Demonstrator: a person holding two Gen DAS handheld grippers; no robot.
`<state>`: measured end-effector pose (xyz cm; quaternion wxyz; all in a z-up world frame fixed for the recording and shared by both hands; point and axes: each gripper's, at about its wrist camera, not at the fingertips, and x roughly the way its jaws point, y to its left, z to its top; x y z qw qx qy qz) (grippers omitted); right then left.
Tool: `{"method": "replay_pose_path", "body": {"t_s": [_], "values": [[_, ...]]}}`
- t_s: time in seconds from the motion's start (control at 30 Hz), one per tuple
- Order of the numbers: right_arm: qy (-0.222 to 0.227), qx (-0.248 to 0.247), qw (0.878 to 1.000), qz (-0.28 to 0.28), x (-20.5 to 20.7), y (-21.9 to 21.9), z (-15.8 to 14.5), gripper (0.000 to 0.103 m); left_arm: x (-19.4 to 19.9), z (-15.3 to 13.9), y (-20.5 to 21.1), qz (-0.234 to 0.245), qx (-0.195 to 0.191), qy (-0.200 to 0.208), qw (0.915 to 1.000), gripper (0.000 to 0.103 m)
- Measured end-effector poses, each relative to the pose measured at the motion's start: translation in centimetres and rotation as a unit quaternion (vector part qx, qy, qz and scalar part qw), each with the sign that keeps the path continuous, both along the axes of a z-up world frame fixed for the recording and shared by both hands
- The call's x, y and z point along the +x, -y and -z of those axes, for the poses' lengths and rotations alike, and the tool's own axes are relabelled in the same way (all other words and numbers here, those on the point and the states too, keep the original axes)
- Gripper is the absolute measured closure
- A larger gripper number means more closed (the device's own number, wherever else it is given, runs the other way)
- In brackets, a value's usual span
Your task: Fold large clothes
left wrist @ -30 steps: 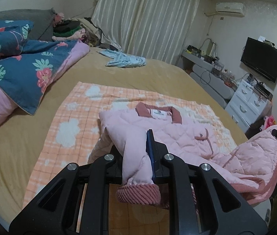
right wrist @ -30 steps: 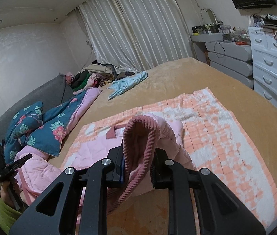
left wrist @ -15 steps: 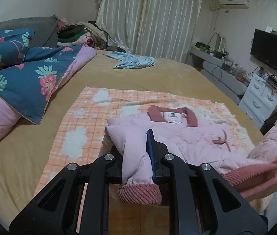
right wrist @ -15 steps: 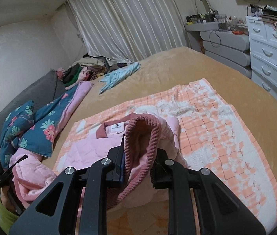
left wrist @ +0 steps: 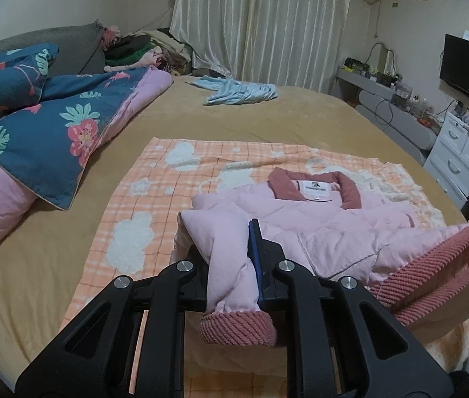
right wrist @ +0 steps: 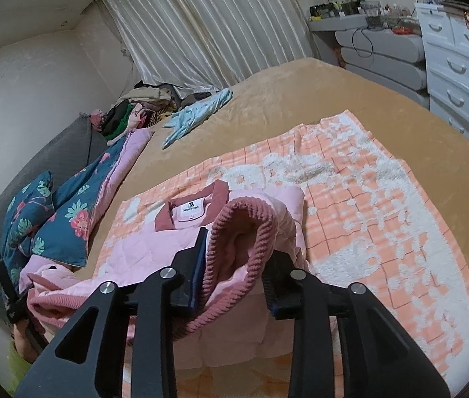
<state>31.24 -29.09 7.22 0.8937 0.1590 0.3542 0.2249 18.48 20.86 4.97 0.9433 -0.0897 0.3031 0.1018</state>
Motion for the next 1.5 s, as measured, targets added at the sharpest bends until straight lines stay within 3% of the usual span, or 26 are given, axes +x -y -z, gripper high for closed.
{"method": "replay_pose_path", "body": {"t_s": [0.17, 0.3, 0.33, 0.67, 0.9, 1.0, 1.13, 1.3, 1.5], "values": [[-0.018, 0.013, 1.0, -0.008, 1.4, 0.0, 0.8, 0.063, 1.0, 1.0, -0.5, -0.004, -0.002, -0.013, 0.9999, 0.093], [-0.021, 0.05, 0.999, -0.005, 1.8, 0.5, 1.0, 0.022, 1.7, 1.8, -0.8, -0.006, -0.004, -0.022, 0.9997, 0.093], [-0.013, 0.061, 0.998, -0.004, 1.7, 0.8, 0.9, 0.019, 1.9, 2.0, -0.9, -0.006, -0.006, -0.024, 0.9997, 0.093], [0.082, 0.125, 0.988, 0.029, -1.2, 5.0, 2.3, 0.007, 4.2, 3.9, -1.7, -0.002, -0.026, -0.043, 0.9987, 0.092], [0.092, 0.167, 0.98, 0.054, -1.9, 8.7, 3.8, 0.005, 6.1, 5.4, -1.7, -0.005, -0.028, -0.064, 0.9975, 0.091], [0.089, 0.131, 0.986, 0.056, -2.2, 8.8, 4.5, 0.004, 6.8, 5.9, -2.0, -0.01, -0.035, -0.067, 0.9971, 0.091], [0.035, 0.042, 0.998, 0.045, -1.2, 6.6, 7.4, 0.004, 8.0, 6.6, -2.5, -0.017, -0.047, -0.075, 0.9959, 0.09], [-0.03, -0.006, 0.999, 0.022, 0.6, 3.7, 11.9, 0.004, 8.8, 6.9, -2.6, -0.014, -0.067, -0.079, 0.9945, 0.085], [-0.026, -0.031, 0.999, 0.001, 0.7, 1.5, 13.1, 0.004, 7.4, 4.7, -3.0, 0.008, -0.114, -0.051, 0.9922, 0.063]]}}
